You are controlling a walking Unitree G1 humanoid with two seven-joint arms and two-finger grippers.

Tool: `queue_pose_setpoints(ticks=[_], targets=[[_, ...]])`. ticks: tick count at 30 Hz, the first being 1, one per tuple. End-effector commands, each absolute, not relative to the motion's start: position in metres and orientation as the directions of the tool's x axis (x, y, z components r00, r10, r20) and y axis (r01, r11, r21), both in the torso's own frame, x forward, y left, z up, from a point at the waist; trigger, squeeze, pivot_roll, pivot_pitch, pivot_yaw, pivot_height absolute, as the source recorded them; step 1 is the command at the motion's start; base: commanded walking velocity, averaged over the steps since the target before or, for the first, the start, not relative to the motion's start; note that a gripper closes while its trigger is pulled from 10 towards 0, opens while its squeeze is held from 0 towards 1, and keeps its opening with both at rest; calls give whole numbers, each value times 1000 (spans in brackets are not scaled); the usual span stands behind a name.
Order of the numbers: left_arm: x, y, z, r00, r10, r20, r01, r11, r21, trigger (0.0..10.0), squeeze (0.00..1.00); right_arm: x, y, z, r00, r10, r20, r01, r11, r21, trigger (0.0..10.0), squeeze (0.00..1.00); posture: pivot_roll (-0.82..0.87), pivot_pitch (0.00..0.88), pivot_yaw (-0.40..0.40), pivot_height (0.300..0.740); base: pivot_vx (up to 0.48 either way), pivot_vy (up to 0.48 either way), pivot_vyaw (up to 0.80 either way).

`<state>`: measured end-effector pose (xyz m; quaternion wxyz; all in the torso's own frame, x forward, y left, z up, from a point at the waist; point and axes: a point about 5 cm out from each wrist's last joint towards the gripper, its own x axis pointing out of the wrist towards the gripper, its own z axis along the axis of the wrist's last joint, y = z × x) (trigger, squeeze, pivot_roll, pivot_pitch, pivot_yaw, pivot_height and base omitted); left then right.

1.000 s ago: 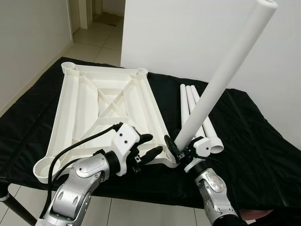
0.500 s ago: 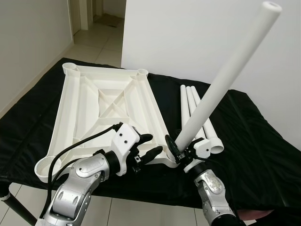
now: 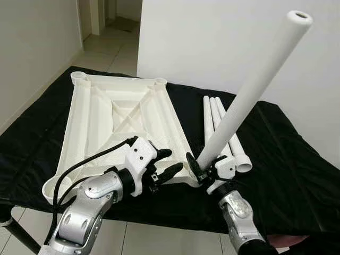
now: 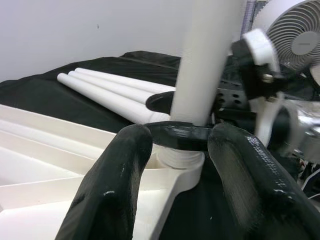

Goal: Building children table

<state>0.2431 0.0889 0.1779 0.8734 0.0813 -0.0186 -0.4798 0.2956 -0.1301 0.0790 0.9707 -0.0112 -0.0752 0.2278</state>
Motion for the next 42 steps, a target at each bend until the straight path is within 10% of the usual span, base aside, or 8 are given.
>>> queue_pose_setpoints(ticks=[1, 42], targets=[[245, 88, 182, 566, -824, -31, 816, 555, 166, 10000, 0, 279, -145, 29, 904, 400, -150, -401, 916, 25, 10000, 0, 56, 0, -106, 740, 0, 0, 0], [242, 83, 183, 558, -830, -13, 820, 549, 165, 10000, 0, 294, -150, 24, 887, 348, -302, -299, 934, 198, 10000, 0, 54, 0, -120, 740, 0, 0, 0]])
